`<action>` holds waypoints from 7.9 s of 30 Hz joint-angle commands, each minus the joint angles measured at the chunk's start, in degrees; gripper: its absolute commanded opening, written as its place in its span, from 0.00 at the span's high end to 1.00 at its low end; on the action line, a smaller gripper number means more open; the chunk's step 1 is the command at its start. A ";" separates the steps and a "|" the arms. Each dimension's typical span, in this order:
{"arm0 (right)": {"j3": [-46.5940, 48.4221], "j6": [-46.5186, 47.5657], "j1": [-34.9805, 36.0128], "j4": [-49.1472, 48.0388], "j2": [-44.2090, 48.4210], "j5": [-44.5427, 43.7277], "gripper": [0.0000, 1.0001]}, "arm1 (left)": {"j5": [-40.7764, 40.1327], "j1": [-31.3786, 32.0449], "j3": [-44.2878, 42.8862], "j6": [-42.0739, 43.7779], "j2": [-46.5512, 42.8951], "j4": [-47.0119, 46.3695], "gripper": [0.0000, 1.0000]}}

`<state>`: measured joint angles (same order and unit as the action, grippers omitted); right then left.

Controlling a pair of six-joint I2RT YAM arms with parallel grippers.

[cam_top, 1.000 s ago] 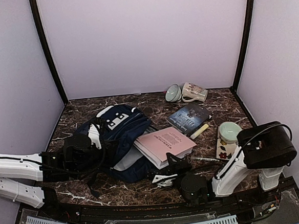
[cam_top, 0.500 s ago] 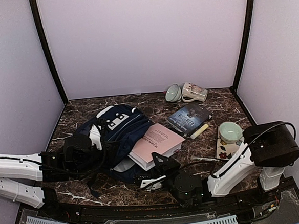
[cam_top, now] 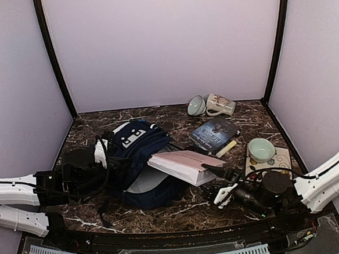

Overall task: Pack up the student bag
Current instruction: Place the book in the largest pocket of the bag, then adjust the book in the largest pocket of the bag.

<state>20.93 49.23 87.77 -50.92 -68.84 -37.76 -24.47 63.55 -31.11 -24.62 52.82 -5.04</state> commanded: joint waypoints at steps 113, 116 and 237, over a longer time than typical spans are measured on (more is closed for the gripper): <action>14.29 -61.36 -12.93 24.80 -11.17 17.72 0.05 | -0.54 0.00 -5.82 0.27 6.17 -3.04 1.00; 15.53 -61.50 -13.39 24.03 -13.50 17.57 0.10 | -0.24 0.04 -5.63 0.26 5.75 -3.05 1.00; 32.42 -105.30 -32.37 13.04 -37.43 46.42 1.00 | 4.41 0.00 -1.38 3.53 -0.18 -7.32 1.00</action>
<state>53.08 -60.93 55.90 -38.96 -108.01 6.96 -21.69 62.89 -31.44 -23.86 55.66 -5.48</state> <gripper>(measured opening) 0.050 0.050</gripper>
